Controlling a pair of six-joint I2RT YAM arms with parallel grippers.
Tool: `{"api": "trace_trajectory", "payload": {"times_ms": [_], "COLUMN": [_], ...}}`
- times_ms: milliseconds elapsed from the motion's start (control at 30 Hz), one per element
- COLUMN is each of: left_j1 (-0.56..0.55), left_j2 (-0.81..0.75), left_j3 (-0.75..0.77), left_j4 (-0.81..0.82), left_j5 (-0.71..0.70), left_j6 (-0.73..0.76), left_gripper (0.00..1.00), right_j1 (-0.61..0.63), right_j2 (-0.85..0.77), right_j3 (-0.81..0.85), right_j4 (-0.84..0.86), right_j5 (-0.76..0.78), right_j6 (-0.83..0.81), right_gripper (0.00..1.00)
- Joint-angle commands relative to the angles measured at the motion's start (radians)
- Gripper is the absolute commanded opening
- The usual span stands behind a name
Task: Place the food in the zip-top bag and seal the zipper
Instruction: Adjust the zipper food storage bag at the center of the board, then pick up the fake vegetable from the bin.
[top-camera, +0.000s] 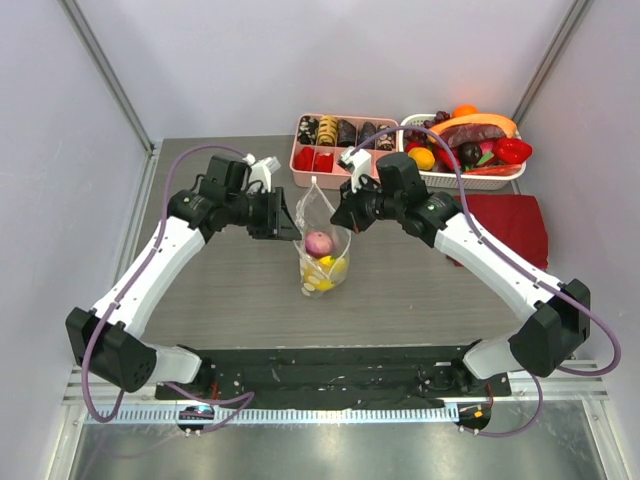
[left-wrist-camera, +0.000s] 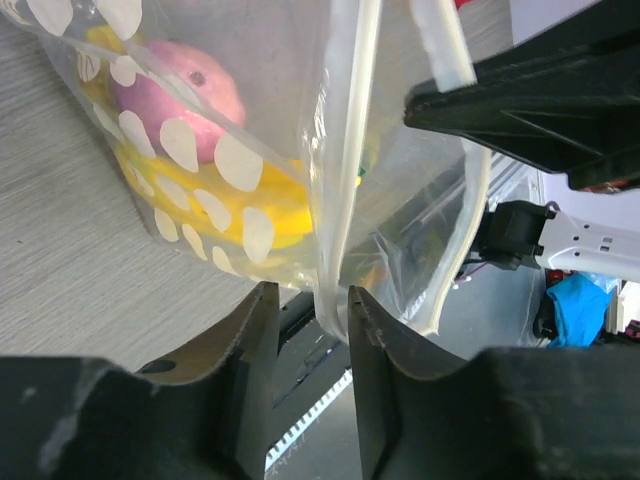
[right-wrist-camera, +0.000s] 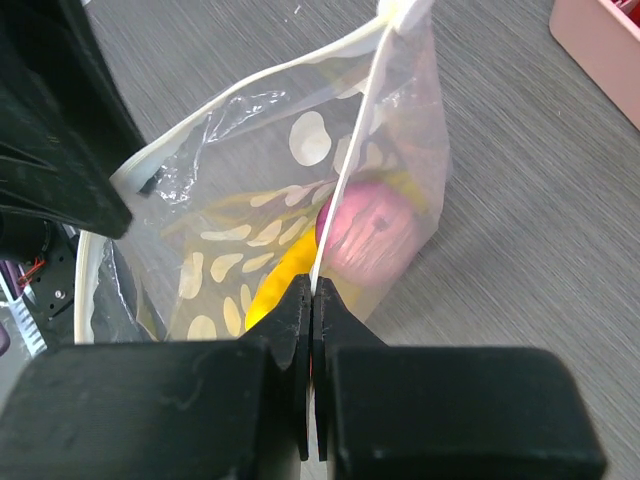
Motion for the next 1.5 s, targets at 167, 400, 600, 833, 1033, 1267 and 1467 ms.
{"api": "trace_trajectory", "payload": {"times_ms": [167, 400, 600, 833, 1033, 1267, 1467], "left_j1": [-0.001, 0.001, 0.001, 0.001, 0.001, 0.001, 0.000], "left_j2": [0.054, 0.017, 0.043, 0.059, 0.063, 0.063, 0.062], "left_j3": [0.070, 0.033, 0.044, 0.079, 0.076, 0.076, 0.071], "left_j4": [0.043, 0.040, 0.058, 0.050, 0.055, 0.049, 0.046], "left_j5": [-0.006, -0.011, -0.005, -0.003, 0.008, 0.012, 0.025], "left_j6": [-0.011, -0.029, -0.042, -0.034, -0.033, -0.022, -0.020], "left_gripper": [0.25, 0.00, 0.00, 0.00, 0.00, 0.00, 0.00], "right_j1": [0.004, -0.053, -0.318, -0.519, -0.585, -0.590, -0.591], "right_j2": [-0.009, 0.021, 0.101, 0.224, 0.401, 0.543, 0.615], "right_j3": [0.050, 0.048, 0.152, 0.244, 0.365, 0.442, 0.462], "right_j4": [0.067, 0.069, 0.063, 0.083, 0.096, 0.115, 0.156], "right_j5": [-0.039, 0.115, -0.015, 0.056, 0.190, 0.247, 0.287], "right_j6": [-0.008, 0.007, 0.091, 0.002, 0.048, 0.084, 0.091], "right_gripper": [0.01, 0.29, 0.76, 0.79, 0.83, 0.85, 0.87]}}
